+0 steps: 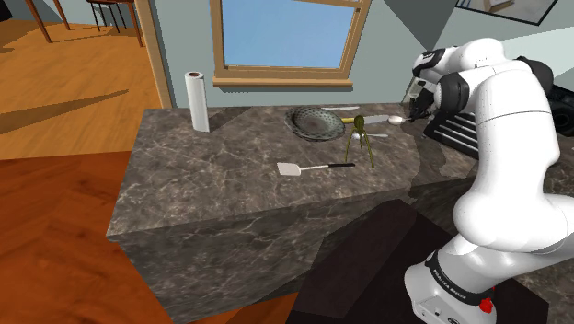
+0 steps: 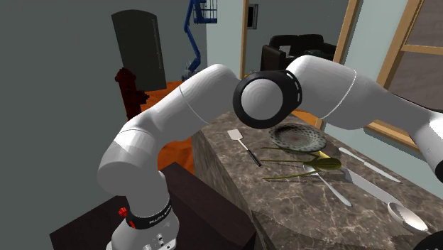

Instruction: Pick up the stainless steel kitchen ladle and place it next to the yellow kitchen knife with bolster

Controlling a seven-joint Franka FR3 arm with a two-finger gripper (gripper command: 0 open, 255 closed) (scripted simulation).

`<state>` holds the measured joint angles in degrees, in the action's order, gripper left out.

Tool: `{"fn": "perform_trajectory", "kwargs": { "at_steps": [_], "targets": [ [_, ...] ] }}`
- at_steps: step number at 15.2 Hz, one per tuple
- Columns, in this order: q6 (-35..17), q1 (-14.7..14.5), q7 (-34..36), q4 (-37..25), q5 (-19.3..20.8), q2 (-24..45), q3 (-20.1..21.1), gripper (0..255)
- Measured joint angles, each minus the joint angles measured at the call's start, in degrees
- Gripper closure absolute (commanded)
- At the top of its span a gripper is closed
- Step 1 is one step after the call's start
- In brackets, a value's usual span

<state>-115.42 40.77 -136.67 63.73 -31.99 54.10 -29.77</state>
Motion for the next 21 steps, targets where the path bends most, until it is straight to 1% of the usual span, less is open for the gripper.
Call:
{"fn": "perform_trajectory", "kwargs": {
  "at_steps": [3, 4, 10, 15, 21],
  "targets": [
    [0.0, 0.0, 0.0, 0.0, 0.0, 0.0, 0.0, 255],
    [0.0, 0.0, 0.0, 0.0, 0.0, 0.0, 0.0, 0],
    [0.0, 0.0, 0.0, 0.0, 0.0, 0.1, 0.0, 0],
    [3.6, -0.4, 0.5, -0.1, 1.2, -3.6, -1.1, 0],
    [4.2, -0.2, 0.6, -0.6, 1.3, -3.7, -1.2, 0]
  ]
}}
